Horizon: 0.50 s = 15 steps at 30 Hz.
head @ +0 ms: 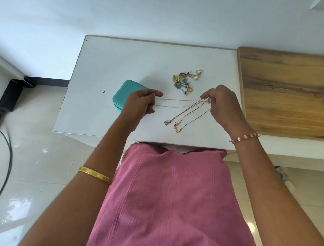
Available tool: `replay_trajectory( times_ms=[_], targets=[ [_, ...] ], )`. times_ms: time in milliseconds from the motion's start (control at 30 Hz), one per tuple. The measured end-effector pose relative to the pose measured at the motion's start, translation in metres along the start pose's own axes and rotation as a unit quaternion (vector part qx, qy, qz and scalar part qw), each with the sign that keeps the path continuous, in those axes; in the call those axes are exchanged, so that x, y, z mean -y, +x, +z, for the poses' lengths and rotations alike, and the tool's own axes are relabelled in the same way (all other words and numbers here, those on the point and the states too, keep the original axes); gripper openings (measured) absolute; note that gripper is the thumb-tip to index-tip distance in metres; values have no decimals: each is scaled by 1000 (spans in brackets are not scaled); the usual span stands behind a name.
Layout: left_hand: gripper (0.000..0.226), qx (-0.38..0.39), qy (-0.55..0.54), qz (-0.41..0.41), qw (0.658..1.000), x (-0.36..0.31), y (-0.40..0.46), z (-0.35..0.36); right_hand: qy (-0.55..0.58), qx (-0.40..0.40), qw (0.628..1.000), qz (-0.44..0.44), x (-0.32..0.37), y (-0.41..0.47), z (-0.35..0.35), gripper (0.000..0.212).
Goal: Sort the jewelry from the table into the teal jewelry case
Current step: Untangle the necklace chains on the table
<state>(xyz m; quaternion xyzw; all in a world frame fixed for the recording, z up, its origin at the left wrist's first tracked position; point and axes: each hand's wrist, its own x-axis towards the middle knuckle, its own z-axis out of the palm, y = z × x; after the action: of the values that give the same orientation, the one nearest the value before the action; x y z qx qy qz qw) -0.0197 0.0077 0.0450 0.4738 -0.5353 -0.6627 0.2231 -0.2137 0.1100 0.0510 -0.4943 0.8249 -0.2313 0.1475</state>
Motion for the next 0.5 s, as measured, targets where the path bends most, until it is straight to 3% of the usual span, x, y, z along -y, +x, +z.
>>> replay_trajectory(
  times_ms=[167,233,333,400,500],
  targets=[
    [30,-38,-91,-18,995,-8,1,-2,51,32,997,41,-15,-1,7,40],
    [26,-43,-226,-53,972,-8,2,1,145,65,984,78,-20,-3,11,39],
    [21,-42,-399,-79,913,-6,4,3,319,137,929,126,-26,-9,11,39],
    [22,-50,-451,-82,887,-5,5,2,373,176,900,138,-32,-13,13,41],
    [23,-59,-452,-79,887,-6,8,0,370,194,897,146,-36,-15,16,39]
  ],
)
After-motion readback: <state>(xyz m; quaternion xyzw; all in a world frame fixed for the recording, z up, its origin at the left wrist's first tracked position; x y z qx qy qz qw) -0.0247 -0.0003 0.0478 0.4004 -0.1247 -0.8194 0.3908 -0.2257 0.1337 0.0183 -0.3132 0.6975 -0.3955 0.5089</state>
